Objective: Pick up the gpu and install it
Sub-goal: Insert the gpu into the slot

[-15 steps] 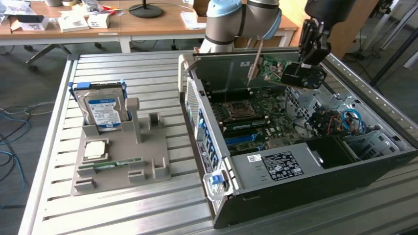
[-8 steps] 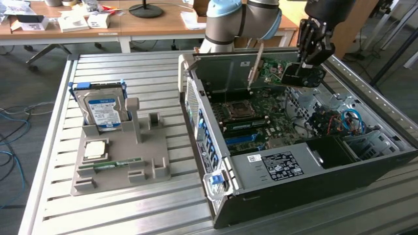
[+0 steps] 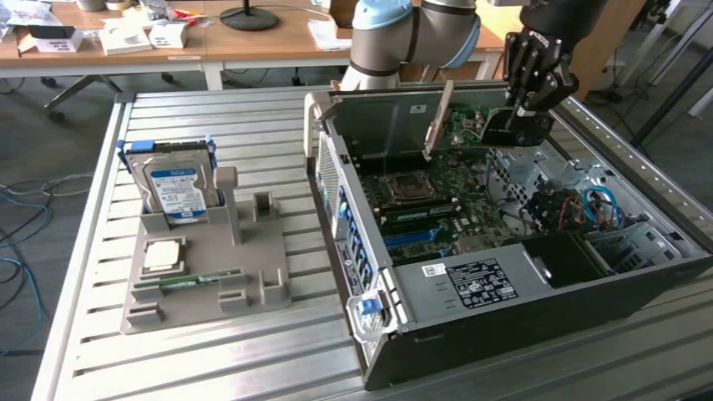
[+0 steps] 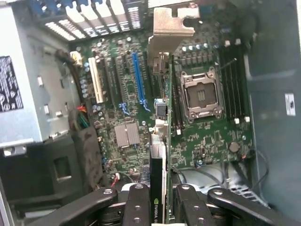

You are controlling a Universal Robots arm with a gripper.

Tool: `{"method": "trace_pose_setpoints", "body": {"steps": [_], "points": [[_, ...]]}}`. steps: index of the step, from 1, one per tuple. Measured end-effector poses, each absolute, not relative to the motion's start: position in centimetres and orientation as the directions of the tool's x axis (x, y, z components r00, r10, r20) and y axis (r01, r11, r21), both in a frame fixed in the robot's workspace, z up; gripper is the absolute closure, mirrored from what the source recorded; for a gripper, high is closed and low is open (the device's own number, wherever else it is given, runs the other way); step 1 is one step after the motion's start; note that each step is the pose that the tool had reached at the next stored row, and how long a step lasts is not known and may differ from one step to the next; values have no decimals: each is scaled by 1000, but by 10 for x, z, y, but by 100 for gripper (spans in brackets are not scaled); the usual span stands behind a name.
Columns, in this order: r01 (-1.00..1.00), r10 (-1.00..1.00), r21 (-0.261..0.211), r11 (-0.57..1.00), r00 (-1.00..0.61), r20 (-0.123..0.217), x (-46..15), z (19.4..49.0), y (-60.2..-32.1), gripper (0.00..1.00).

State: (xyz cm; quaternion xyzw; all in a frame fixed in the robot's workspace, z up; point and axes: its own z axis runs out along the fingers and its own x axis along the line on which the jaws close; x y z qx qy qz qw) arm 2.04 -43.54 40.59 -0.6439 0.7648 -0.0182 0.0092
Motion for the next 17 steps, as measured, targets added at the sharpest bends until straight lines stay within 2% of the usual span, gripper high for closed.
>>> {"method": "trace_pose_setpoints", "body": {"steps": [12, 17], "points": [[-999, -999, -40, -37, 36, 10, 20, 405, -435, 74], [-998, -999, -40, -49, 49, 10, 20, 405, -435, 74]]}}
